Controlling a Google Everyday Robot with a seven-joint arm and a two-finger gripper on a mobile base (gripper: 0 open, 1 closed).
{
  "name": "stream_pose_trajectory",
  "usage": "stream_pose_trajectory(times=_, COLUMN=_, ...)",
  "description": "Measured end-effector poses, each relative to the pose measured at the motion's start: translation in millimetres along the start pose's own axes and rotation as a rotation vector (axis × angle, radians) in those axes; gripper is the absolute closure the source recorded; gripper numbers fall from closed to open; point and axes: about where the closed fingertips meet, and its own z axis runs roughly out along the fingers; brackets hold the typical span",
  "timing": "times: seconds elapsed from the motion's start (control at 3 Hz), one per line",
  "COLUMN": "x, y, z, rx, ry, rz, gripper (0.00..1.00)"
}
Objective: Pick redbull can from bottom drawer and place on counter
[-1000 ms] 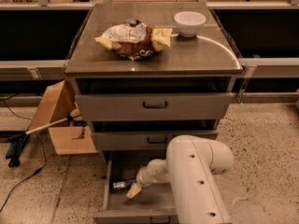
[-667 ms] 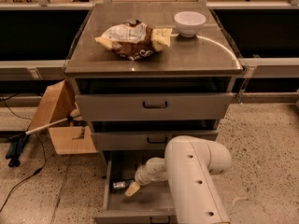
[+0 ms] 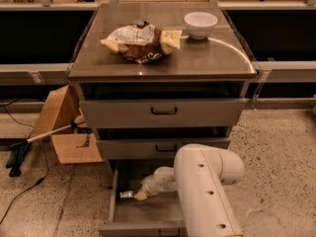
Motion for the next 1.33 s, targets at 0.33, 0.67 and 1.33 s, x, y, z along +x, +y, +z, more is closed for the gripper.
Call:
stream_pose_trajectory(times=0.33, x=0.0, y=0.0, z=0.0, rx=0.000, ry=0.000, rz=0.000, gripper=0.70)
stream_pose_trajectory(times=0.67, x=0.0, y=0.1, z=0.1, rx=0.000, ry=0.000, rz=0.000, gripper=1.00)
stream_pose_trajectory(times=1.33, x=-1.3, y=1.2, z=-5.3, rx=-0.013, ry=-0.022, rz=-0.006, gripper=1.00)
